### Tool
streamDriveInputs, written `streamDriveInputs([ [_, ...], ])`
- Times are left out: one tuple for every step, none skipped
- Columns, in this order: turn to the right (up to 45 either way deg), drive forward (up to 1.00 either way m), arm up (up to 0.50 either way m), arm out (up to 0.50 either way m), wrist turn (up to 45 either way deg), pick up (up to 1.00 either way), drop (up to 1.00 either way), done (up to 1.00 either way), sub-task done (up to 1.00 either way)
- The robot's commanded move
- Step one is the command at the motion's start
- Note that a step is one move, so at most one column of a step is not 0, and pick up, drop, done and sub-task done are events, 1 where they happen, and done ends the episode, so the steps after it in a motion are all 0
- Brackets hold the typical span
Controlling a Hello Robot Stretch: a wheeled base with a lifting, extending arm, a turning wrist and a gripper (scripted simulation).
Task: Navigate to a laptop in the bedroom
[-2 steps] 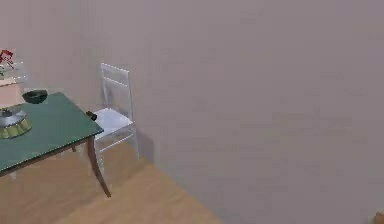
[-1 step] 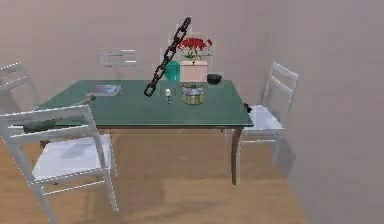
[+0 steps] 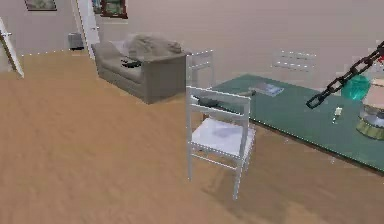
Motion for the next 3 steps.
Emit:
streamDriveInputs([
  [-33.0, 0.00, 0.00, 0.00, 0.0, 0.00, 0.00, 0.00, 0.00],
  [0.0, 1.00, 0.00, 0.00, 0.0, 0.00, 0.00, 0.00, 0.00],
  [0.0, 1.00, 0.00, 0.00, 0.0, 0.00, 0.00, 0.00, 0.00],
])
